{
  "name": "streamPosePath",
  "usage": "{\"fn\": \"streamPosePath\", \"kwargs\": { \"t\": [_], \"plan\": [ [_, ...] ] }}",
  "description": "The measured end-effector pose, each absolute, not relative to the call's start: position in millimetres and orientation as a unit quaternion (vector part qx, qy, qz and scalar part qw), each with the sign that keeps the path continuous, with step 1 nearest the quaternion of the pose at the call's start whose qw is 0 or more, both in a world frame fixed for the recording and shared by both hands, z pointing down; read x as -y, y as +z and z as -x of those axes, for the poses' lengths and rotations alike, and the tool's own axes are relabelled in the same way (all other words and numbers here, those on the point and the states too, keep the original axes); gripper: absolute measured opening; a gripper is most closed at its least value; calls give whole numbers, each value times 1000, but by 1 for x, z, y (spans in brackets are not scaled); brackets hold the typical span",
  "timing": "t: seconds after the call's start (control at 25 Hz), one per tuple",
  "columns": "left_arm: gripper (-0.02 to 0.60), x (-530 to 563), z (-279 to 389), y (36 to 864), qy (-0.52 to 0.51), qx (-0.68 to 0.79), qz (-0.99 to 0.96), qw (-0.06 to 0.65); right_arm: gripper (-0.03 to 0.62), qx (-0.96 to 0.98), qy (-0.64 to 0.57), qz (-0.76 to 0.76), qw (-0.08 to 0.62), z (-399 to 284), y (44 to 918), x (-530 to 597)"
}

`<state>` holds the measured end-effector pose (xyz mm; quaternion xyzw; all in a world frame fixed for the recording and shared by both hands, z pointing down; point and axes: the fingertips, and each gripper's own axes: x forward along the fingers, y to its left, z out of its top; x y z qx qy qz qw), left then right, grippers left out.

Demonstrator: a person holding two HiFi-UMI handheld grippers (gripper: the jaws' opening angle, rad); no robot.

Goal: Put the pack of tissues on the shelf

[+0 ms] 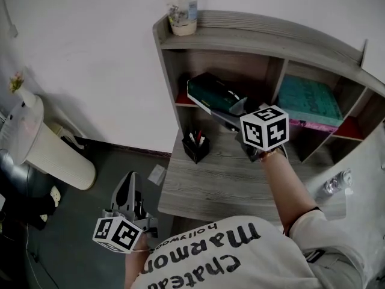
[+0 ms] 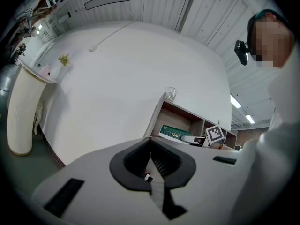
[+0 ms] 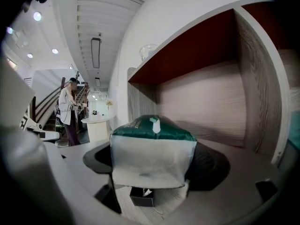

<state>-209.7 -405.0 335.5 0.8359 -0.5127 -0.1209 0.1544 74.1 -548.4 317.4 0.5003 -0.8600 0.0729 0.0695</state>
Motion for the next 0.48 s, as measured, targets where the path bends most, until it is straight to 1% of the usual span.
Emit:
{"fn": "streamPosePath", "kwargs": {
  "t": [0.48],
  "plan": [
    [18, 403, 213, 334, -119, 526, -828, 152, 451, 855, 82, -508, 58, -84, 320, 561]
  ]
}}
